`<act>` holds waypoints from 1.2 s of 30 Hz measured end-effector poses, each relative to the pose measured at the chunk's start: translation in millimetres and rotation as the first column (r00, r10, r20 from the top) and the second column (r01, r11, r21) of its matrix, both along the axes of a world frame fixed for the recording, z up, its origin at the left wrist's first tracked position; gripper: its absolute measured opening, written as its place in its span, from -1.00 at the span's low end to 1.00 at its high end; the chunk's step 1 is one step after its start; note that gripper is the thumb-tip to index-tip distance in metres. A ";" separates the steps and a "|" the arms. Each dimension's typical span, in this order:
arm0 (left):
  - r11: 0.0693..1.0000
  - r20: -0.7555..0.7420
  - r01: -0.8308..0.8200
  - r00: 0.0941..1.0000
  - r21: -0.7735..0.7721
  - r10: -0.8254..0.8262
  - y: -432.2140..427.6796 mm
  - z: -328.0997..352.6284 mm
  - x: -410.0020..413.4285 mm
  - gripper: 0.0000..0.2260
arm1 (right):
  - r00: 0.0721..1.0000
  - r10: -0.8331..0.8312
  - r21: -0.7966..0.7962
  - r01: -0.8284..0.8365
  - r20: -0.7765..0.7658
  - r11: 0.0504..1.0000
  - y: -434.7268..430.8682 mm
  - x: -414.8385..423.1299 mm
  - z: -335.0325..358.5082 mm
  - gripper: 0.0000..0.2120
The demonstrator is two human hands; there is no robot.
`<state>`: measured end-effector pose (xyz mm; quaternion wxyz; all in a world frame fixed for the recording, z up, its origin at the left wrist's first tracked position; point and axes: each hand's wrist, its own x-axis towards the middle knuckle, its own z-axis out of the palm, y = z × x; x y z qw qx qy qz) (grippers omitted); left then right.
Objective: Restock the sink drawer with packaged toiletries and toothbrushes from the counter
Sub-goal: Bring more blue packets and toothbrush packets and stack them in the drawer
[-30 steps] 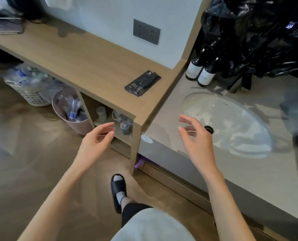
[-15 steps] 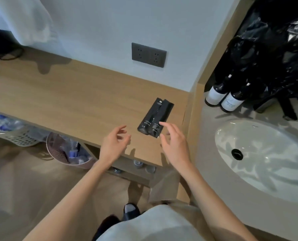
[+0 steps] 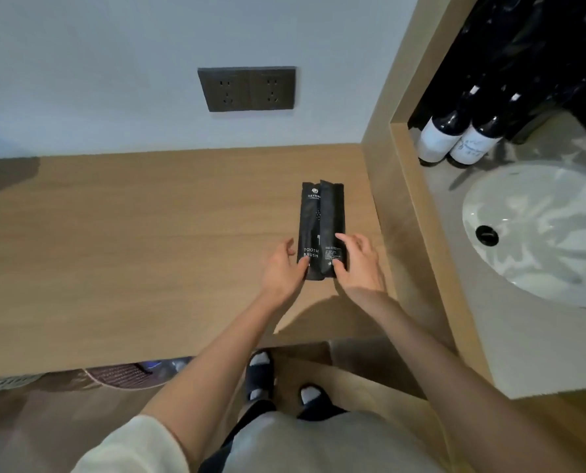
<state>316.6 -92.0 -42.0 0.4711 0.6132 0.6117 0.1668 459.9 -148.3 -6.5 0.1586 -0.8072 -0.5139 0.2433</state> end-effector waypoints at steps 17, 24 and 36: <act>0.980 -0.049 0.193 0.980 0.050 -0.191 24.8 -20.8 -51.3 -0.63 | 0.978 0.138 -0.346 -0.076 0.158 0.935 -19.9 -16.6 -12.3 -0.45; 0.972 -0.153 0.215 0.968 0.094 -0.200 13.7 -20.5 -98.0 -0.60 | 0.986 0.100 -0.313 -0.054 0.134 0.948 -35.8 -17.7 -1.1 -0.52; 0.967 -0.246 0.251 0.941 0.036 -0.235 31.4 -1.7 -49.5 -0.29 | 0.967 -0.218 -0.179 0.239 0.128 0.954 11.7 -31.6 -21.4 -0.25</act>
